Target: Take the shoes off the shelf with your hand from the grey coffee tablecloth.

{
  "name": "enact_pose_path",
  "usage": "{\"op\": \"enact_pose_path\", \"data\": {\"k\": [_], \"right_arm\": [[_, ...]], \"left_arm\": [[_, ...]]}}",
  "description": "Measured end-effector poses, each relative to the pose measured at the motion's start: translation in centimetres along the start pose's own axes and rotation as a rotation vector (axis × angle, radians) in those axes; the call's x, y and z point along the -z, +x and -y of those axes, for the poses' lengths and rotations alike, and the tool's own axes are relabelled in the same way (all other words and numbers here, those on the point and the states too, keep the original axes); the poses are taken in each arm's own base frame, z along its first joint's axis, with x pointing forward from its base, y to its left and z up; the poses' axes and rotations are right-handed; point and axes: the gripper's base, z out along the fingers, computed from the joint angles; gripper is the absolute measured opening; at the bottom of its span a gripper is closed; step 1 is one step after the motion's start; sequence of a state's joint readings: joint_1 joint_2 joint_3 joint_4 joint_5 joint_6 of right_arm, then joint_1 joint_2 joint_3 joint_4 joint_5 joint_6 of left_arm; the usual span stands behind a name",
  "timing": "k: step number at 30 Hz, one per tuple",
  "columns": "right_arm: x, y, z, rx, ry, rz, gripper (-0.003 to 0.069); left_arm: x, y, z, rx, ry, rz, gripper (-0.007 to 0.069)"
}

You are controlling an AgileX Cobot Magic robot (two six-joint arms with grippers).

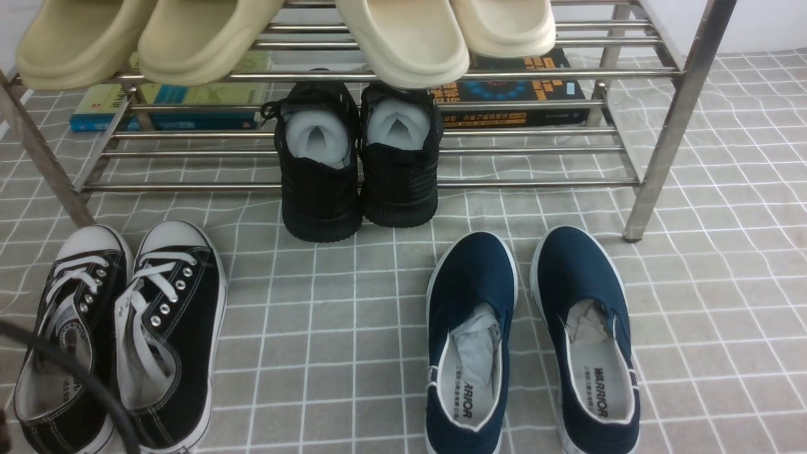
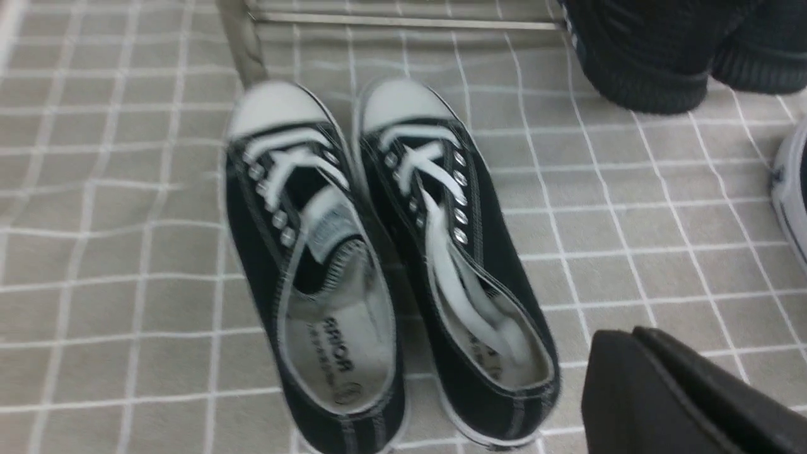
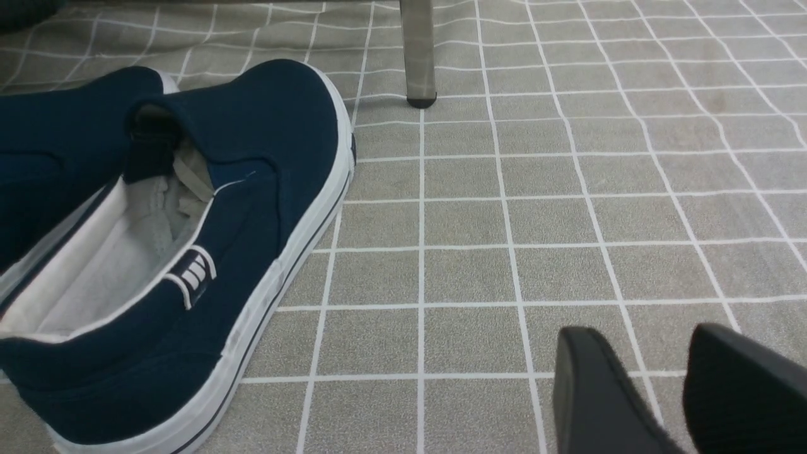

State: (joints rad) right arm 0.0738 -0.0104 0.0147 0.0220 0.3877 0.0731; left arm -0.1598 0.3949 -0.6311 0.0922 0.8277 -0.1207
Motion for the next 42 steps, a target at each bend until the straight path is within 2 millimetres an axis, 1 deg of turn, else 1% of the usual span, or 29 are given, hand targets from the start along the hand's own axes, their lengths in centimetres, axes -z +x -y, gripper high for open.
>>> {"op": "enact_pose_path", "data": {"k": [4, 7, 9, 10, 12, 13, 14, 15, 19, 25, 28, 42], "right_arm": [[0.0, 0.0, 0.0, 0.000, 0.000, 0.000, 0.0239], [0.0, 0.0, 0.0, 0.000, 0.000, 0.000, 0.0239], [0.0, 0.0, 0.0, 0.000, 0.000, 0.000, 0.0239], [0.0, 0.0, 0.0, 0.000, 0.000, 0.000, 0.0239], [0.0, 0.0, 0.0, 0.000, 0.000, 0.000, 0.0239], [0.0, 0.0, 0.0, 0.000, 0.000, 0.000, 0.0239], [0.0, 0.0, 0.0, 0.000, 0.000, 0.000, 0.0239], [0.0, 0.0, 0.0, 0.000, 0.000, 0.000, 0.0239], [0.0, 0.0, 0.0, 0.000, 0.000, 0.000, 0.0239], [0.0, 0.0, 0.0, 0.000, 0.000, 0.000, 0.0239], [0.0, 0.0, 0.0, 0.000, 0.000, 0.000, 0.0239], [0.0, 0.0, 0.0, 0.000, 0.000, 0.000, 0.0239]], "left_arm": [[0.4, 0.1, -0.3, -0.017, -0.029, 0.019, 0.0009], [-0.5, 0.6, -0.2, 0.004, -0.023, 0.037, 0.0013], [-1.8, 1.4, -0.1, 0.020, -0.011, 0.070, 0.0015], [-2.8, 2.7, 0.0, 0.025, 0.000, 0.091, 0.0016], [-3.9, 5.1, 0.0, 0.028, 0.012, 0.108, 0.0019], [-4.0, 5.4, 0.0, 0.030, 0.013, 0.105, 0.0019], [-4.4, 7.2, 0.0, 0.042, 0.015, 0.123, 0.0020], [-4.7, 8.5, -0.2, 0.056, 0.007, 0.122, 0.0022], [-5.2, 11.5, -0.7, 0.099, -0.062, 0.135, 0.0024], [-5.2, 12.8, -1.0, 0.123, -0.123, 0.196, 0.0029], [-5.9, 13.9, -1.1, 0.124, -0.126, 0.168, 0.0033], [-6.1, 14.0, -0.9, 0.112, -0.100, 0.189, 0.0043]]}}
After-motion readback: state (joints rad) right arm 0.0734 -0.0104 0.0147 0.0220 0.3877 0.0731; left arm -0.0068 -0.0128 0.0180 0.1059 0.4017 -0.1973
